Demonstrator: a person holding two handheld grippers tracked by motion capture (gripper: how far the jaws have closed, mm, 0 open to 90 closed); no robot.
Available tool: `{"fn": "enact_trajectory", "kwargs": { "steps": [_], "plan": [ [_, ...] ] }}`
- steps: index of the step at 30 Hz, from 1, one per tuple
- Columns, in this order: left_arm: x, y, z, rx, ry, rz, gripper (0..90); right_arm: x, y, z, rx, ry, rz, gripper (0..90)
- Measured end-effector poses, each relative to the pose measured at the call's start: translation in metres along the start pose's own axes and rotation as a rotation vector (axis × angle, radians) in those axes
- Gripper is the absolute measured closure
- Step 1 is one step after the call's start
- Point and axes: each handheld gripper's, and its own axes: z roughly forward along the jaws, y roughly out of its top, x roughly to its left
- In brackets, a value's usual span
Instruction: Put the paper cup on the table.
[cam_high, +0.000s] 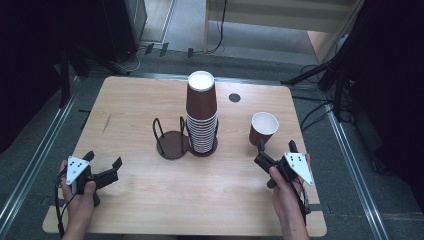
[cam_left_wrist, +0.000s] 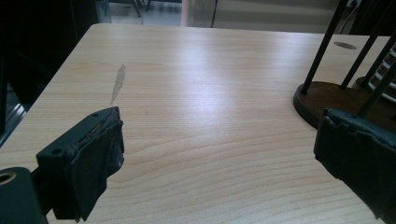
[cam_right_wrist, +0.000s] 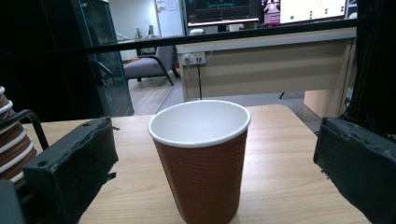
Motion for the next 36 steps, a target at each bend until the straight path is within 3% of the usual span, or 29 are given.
{"fn": "enact_trajectory", "kwargs": {
  "steps": [36],
  "plan": [
    [-0.001,0.000,0.000,0.000,-0.001,0.003,2.1,-0.051,-0.019,-0.053,0.032,-0.073,-0.015,0.0]
  ]
}}
